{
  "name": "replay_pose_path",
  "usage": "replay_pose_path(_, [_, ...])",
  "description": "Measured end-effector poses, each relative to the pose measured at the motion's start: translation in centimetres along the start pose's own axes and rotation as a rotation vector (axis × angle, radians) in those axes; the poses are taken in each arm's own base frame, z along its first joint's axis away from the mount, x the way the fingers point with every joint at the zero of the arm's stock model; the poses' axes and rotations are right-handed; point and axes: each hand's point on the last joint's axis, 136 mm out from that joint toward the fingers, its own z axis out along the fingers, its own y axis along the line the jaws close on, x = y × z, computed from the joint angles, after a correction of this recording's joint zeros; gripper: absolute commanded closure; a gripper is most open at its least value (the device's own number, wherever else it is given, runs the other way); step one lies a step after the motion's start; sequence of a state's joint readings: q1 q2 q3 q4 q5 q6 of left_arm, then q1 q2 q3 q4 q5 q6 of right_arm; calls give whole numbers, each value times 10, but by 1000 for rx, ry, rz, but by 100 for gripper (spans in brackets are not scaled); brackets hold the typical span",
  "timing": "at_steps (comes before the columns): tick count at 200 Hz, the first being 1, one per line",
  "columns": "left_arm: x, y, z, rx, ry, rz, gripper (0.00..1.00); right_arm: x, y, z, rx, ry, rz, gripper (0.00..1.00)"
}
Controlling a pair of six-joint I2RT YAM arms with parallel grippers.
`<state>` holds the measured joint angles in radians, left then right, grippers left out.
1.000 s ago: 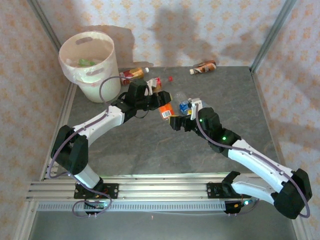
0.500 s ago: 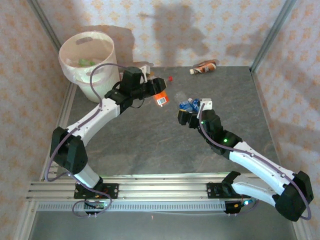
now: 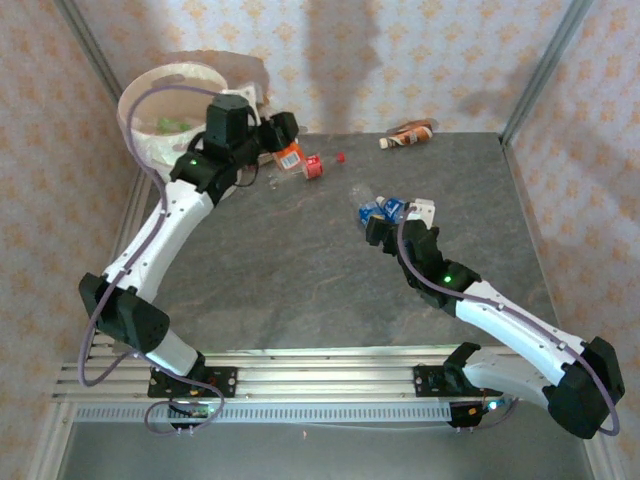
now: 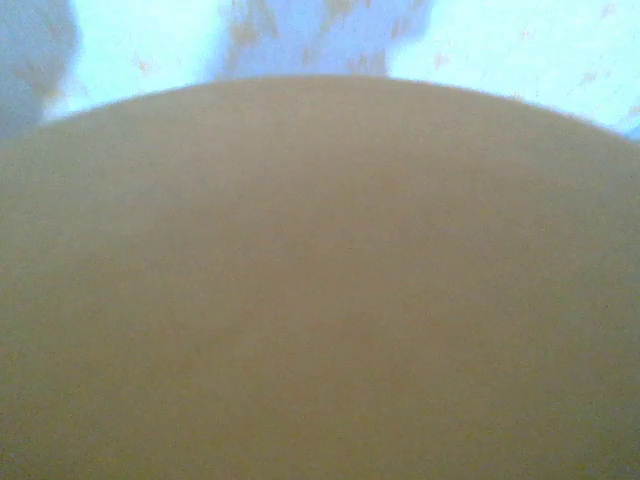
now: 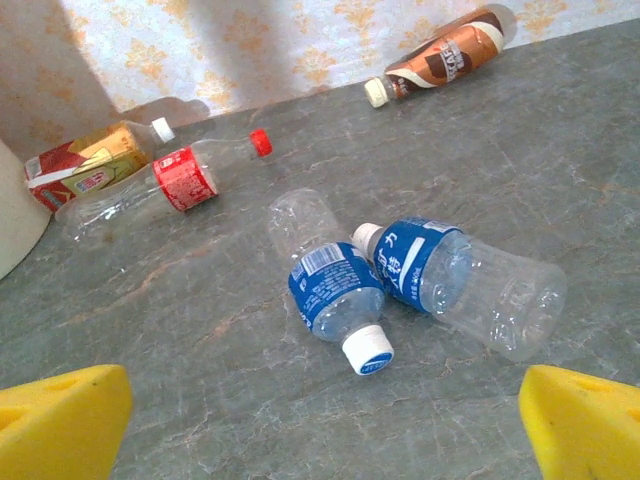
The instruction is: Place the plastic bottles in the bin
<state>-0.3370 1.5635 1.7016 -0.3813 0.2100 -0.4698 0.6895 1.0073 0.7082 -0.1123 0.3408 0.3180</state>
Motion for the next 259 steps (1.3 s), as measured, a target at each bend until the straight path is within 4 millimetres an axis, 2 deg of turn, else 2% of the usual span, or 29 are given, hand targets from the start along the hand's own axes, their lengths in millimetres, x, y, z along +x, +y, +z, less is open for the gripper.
replay_pose_path(9, [-19,0,-8,-15,-49,19,49,0,-1,0,6,-3,4,1])
replay_pose_path(60, [-97,20,-39,-139,-239,41,49,1,-5,3,34,-4,14,1])
replay_pose_path(81, [-119,35,-44,-212,-295,35,49,3,-5,5,41,3,8,1])
replay_pose_path(99, [-136,51,-39,-273,-340,18,49,2,-3,6,41,2,9,1])
replay_pose_path(120, [-144,90,-28,-363,-361,-37,49,0,-3,6,42,3,12,1])
replay_pose_path(161, [-145,200,-4,-548,-389,-257,48,3,-7,5,59,15,7,1])
replay_pose_path(184, [-143,245,8,-603,-411,-368,48,2,-10,3,73,14,15,1])
replay_pose_path(203, [-148,261,22,-613,-437,-421,48,0,-12,0,76,5,25,1])
replay_pose_path(243, [-160,270,49,-580,-486,-506,48,-2,-15,-1,91,-2,27,1])
replay_pose_path(259, [-159,275,58,-576,-495,-533,42,-2,-16,-1,96,-5,28,1])
